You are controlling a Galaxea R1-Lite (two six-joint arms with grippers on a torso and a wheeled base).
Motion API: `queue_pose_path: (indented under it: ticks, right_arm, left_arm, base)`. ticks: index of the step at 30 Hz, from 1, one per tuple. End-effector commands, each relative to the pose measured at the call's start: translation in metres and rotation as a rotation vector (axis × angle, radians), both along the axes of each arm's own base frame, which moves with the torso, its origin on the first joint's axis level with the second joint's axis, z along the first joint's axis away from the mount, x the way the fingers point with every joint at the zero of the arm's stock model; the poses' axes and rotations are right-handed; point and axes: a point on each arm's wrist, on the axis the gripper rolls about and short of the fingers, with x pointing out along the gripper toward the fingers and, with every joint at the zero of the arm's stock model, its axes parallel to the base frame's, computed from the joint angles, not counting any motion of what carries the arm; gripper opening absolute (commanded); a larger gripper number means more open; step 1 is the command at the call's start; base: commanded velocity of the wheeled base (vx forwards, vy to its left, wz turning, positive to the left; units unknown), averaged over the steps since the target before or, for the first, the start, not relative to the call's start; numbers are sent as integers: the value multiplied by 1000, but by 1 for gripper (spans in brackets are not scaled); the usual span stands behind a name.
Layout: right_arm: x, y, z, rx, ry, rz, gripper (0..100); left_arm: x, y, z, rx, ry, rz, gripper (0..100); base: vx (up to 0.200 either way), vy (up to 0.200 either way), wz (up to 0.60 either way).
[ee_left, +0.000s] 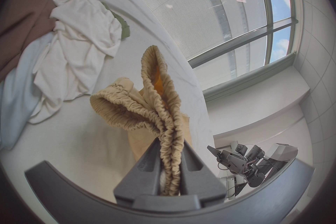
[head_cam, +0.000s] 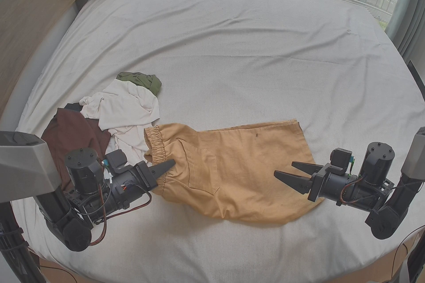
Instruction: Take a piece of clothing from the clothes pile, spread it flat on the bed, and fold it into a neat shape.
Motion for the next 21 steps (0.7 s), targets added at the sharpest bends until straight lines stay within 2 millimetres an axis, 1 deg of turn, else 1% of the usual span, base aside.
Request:
queue_pose_path:
  ticks: [1, 2, 7, 8, 13, 17, 21]
  right_arm:
    - [-3, 1, 9, 14, -31, 7, 100]
    - [-3, 1, 12, 18, -41, 7, 100]
    - [-1, 1, 14, 22, -53, 2, 100]
    - [-1, 1, 14, 22, -53, 2, 100]
    - [2, 2, 17, 30, -67, 1, 100]
    - [5, 1, 21, 38, -85, -7, 100]
    - [7, 0, 24, 44, -101, -15, 100]
  left_arm:
    - [2, -14, 5, -16, -33, -40, 0]
    - [3, -22, 7, -23, -48, -63, 0]
    - [8, -40, 6, -36, -65, -106, 0]
    - [8, -40, 6, -37, -66, -106, 0]
    - [7, -60, 4, -46, -74, -159, 0]
    - [10, -73, 3, -53, -86, -179, 0]
    - [13, -86, 9, -71, -108, -213, 0]
  base:
    - [0, 0, 0]
    - [0, 0, 0]
    - [0, 0, 0]
    - [0, 0, 0]
    - [0, 0, 0]
    - [0, 0, 0]
    - [0, 0, 0]
